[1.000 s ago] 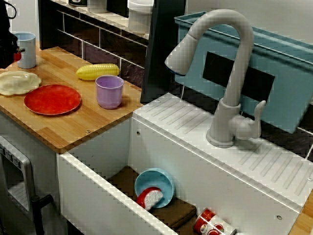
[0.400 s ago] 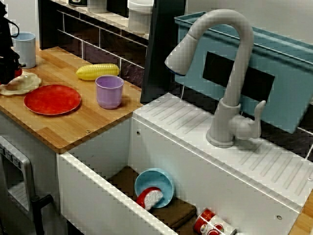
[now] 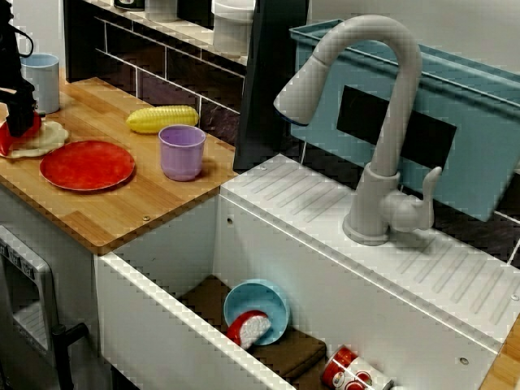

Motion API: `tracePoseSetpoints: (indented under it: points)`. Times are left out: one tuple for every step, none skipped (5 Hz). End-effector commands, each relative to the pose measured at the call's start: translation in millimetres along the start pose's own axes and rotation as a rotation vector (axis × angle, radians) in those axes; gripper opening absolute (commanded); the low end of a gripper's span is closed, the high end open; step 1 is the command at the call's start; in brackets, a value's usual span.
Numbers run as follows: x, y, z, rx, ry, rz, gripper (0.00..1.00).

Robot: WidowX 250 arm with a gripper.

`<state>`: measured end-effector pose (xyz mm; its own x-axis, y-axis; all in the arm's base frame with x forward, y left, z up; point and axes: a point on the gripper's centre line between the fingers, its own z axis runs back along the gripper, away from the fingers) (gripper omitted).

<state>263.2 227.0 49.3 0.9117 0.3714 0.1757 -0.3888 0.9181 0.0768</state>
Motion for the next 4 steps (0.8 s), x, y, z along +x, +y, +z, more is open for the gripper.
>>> tracePoseSetpoints:
  points:
    - [18.4,-3,22.3,-0.033,-0.002,-0.002,1.0]
    - [19.7,-17,37.1,-0.07,0.012,-0.012,1.0]
    - [18.9,-33,50.6,-0.085,-0.009,0.033,1.0]
    - [11.6,-50,64.3,-0.108,0.022,0.019,1.0]
